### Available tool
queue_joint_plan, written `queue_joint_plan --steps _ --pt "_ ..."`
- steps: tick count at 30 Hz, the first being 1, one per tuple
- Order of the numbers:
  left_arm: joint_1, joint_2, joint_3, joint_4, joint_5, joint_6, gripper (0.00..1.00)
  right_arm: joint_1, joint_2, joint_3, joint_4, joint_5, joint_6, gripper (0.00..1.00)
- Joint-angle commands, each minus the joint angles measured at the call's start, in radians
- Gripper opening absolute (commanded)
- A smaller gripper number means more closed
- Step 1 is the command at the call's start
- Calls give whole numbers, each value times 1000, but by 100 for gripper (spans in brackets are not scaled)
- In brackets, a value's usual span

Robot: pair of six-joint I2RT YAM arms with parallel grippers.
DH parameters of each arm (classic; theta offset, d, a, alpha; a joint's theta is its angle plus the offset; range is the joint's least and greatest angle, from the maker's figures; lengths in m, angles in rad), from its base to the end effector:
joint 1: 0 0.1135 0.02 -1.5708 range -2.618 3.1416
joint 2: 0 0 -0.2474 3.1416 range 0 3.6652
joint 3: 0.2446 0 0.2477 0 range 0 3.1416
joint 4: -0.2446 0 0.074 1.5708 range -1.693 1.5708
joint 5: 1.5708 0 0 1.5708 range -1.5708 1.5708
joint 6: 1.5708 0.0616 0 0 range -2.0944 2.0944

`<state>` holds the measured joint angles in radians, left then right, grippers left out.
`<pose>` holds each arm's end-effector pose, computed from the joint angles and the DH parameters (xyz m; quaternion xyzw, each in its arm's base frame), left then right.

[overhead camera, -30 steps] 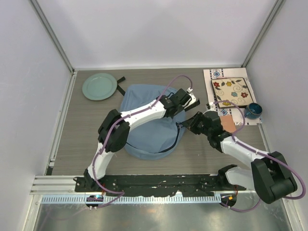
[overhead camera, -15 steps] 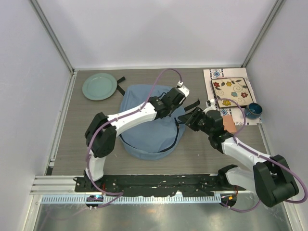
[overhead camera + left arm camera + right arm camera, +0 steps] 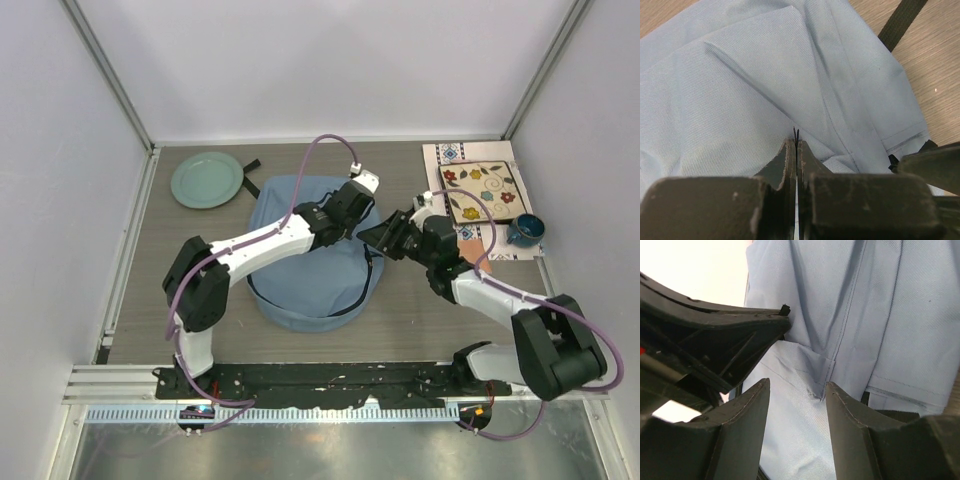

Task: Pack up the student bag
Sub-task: Unzip the student bag at the center of the board.

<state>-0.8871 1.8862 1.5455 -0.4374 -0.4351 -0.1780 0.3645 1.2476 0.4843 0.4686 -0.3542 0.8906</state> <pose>0.2954 -0.3214 0.2338 0.2346 0.8736 -0.0199 0.4258 0.2565 0.1207 0.1870 0.1043 0.7908 0.4588 0.3915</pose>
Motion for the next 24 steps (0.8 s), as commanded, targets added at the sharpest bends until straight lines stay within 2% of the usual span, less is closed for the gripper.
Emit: queue_joint_plan --steps 1,18,21,22,24 --pt "19 -73 -10 31 -36 -43 0 5 67 60 100 -95 -25 54" --pt "39 -85 -38 37 -16 -75 0 50 197 154 64 -164 -91 52" --pt "39 -87 -45 40 -13 -77 0 53 211 152 51 -144 -91 42" --pt "40 -87 -47 39 -10 -78 0 53 211 148 51 -134 -90 33" --pt "42 -91 -56 43 -8 -80 0 53 208 142 50 -117 -91 24"
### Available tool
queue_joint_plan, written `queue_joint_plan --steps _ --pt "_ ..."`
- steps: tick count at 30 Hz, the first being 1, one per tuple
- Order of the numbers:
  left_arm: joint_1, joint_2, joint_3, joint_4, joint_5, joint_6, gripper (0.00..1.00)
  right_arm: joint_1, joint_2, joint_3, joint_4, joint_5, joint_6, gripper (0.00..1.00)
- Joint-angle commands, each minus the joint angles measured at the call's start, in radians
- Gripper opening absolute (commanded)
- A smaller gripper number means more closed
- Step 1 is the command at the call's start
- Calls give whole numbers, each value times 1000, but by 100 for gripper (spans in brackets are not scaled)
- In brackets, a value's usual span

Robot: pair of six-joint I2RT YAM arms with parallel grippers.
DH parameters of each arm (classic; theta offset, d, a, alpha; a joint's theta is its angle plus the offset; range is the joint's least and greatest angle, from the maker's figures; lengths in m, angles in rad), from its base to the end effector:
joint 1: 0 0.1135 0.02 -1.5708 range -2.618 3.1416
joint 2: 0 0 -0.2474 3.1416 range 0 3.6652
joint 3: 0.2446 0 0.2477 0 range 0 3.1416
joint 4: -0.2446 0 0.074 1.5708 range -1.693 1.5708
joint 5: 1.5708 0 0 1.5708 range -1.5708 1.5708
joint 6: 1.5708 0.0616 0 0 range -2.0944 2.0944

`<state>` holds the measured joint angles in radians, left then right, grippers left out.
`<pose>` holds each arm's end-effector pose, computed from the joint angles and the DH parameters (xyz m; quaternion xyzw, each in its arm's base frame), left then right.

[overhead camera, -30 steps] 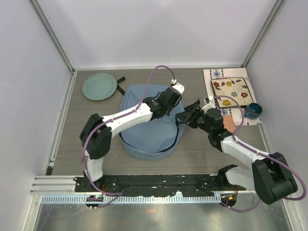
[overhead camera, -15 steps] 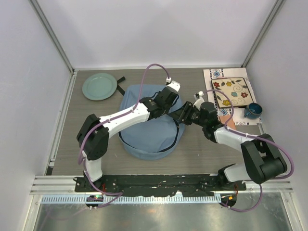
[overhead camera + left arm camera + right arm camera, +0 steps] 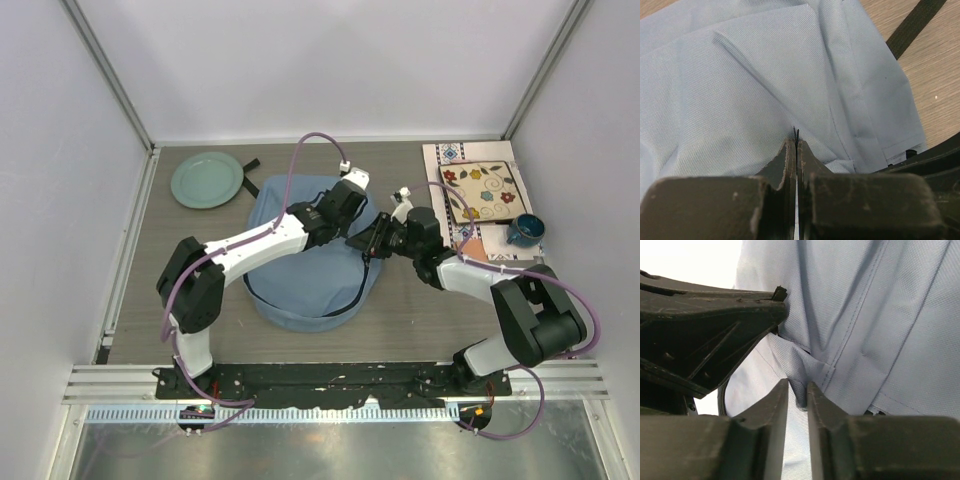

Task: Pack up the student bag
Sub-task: Unzip the student bag at the center of the board.

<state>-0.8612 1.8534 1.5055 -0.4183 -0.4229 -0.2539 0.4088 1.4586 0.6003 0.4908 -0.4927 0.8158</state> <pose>0.2988 -0.3091 0.2353 0.1906 0.8831 -0.0387 0.4270 0.2770 0.1518 0.1706 0.0264 0.8109 0.4800 0.3336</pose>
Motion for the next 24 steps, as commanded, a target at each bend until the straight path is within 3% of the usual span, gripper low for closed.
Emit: queue_joint_plan --steps 1,4,14,24 --pt "16 -62 -21 27 -20 -5 0 8 -6 24 26 29 -17 18" --pt "22 -69 -33 30 -20 -5 0 8 -17 16 20 54 -18 1" --pt "63 -131 -122 44 -89 -1 0 8 -52 -7 -84 180 -30 1" --pt "206 -259 -286 78 -151 -1 0 7 -73 -17 -124 210 -37 1"
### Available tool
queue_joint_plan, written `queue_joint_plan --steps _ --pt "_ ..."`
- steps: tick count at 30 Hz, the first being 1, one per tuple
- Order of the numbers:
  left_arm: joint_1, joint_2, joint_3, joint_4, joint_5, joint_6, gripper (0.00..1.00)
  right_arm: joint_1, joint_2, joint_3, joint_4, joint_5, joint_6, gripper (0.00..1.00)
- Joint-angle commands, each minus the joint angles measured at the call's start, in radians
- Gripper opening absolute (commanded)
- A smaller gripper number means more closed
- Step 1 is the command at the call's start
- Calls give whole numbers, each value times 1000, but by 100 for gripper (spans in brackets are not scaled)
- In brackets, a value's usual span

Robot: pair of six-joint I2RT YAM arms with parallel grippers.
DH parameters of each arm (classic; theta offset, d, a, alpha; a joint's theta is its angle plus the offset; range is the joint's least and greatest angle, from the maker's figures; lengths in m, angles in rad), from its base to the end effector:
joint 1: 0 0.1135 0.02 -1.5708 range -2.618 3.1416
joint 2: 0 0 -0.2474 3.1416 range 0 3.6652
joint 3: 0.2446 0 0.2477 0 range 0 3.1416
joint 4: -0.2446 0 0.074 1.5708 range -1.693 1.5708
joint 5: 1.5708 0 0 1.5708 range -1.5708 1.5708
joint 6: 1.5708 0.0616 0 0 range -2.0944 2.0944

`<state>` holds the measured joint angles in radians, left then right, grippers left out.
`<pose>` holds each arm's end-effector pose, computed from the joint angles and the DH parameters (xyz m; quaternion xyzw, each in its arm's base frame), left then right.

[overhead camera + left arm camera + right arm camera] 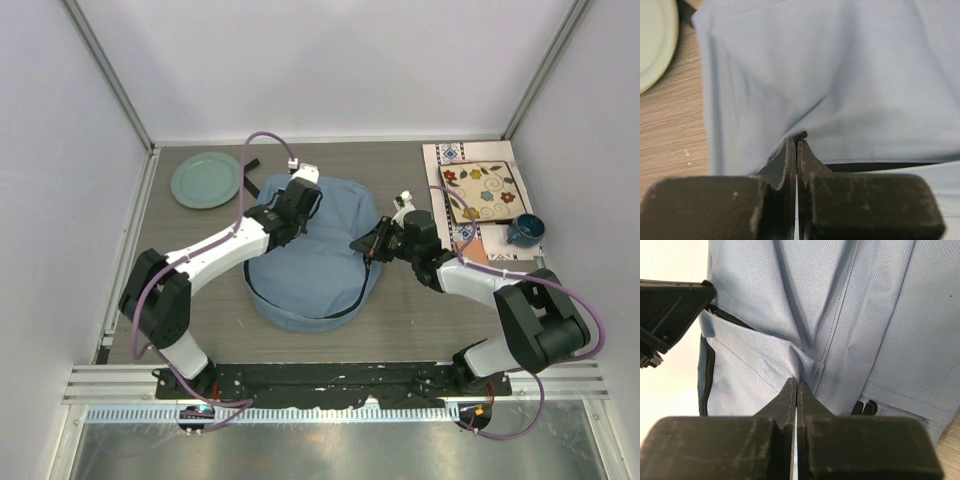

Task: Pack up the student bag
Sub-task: Unzip the student bag at the center of the board.

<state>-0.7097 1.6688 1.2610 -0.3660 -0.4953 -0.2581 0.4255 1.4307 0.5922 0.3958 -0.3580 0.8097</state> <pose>0.3076 -0.2256 0.2299 0.1074 0.8921 0.0250 0.4381 0.2732 0.1475 0.1634 0.0653 0.8345 0.4273 0.3418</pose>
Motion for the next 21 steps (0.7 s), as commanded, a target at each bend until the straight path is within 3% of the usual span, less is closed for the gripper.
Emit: queue_joint_plan --steps 1,12,21 --pt "64 -96 -51 25 -78 3 0 -11 -49 -9 -38 80 -32 1" --pt "168 -208 -196 4 -134 -62 0 -76 -82 15 -117 87 -66 1" --pt "170 -320 -331 -10 -39 -174 0 -88 -55 37 -109 36 -73 1"
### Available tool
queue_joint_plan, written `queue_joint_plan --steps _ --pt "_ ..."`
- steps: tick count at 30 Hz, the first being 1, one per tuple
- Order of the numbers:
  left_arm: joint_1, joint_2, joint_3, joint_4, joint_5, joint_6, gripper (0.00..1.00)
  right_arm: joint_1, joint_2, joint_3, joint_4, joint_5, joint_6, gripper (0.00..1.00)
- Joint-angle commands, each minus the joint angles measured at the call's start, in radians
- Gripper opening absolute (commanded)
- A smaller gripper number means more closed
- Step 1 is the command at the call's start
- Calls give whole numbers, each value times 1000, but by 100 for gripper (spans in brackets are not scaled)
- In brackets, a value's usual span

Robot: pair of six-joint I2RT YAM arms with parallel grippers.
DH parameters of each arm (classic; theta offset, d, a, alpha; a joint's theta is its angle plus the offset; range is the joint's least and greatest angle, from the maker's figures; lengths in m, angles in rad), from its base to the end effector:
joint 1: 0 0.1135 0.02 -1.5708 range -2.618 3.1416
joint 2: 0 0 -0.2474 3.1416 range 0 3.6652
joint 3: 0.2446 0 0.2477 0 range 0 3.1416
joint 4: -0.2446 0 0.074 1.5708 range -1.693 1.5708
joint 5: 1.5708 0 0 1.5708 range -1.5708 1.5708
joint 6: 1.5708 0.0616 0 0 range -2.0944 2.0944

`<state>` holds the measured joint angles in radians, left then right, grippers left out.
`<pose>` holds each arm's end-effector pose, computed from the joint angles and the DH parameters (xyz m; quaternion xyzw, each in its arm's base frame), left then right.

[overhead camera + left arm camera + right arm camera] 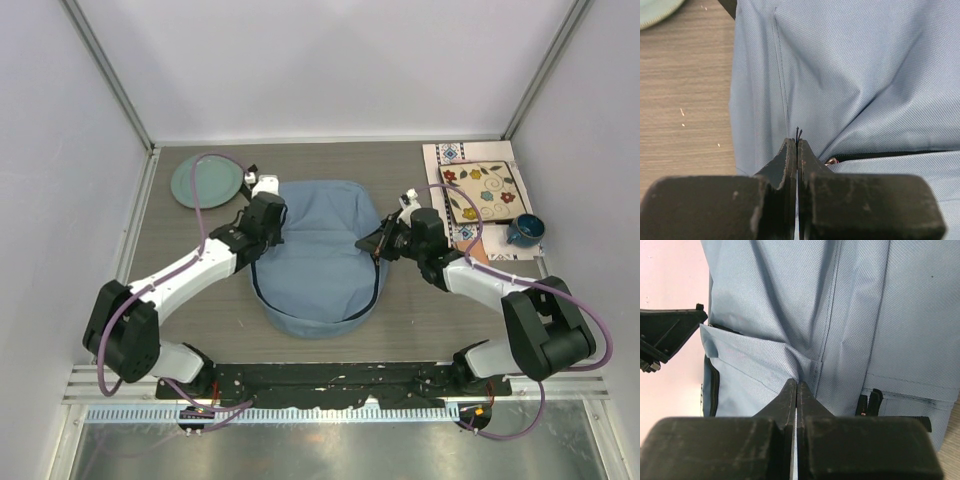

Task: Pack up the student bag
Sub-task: Unzip the student bag at the center of the board.

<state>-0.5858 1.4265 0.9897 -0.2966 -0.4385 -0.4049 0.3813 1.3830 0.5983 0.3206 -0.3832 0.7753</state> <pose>0.2844 -0.1573 0.2241 -0.0075 0.8961 -0.0138 0.4436 0.2731 0.1343 0.1705 0.0653 0.8386 0.4177 0.3435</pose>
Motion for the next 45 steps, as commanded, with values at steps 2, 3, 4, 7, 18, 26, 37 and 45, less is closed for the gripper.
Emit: queue_joint_plan --steps 2,3,4,7,18,26,37,45 --pt "46 -96 -92 -81 -82 -54 0 -44 -6 35 -32 56 -44 1" --pt "46 -104 -98 -85 -80 -63 0 -44 -6 37 -31 52 -48 1" --pt "46 -107 -105 -87 -81 -77 0 -44 -4 38 -32 47 -48 1" --pt "46 -98 -111 -107 -74 -95 4 -44 -1 47 -43 30 -50 10" --pt "47 -107 -138 -147 -137 -153 43 -47 -126 44 -182 130 -64 54" --pt "49 -222 -149 -193 -151 -190 75 -59 -288 60 -355 289 -88 69" --pt "50 -396 -102 -289 -172 -187 100 -105 -449 86 -678 752 -56 85" --pt "50 -428 -48 -302 -115 -184 100 -157 -518 100 -857 1027 42 95"
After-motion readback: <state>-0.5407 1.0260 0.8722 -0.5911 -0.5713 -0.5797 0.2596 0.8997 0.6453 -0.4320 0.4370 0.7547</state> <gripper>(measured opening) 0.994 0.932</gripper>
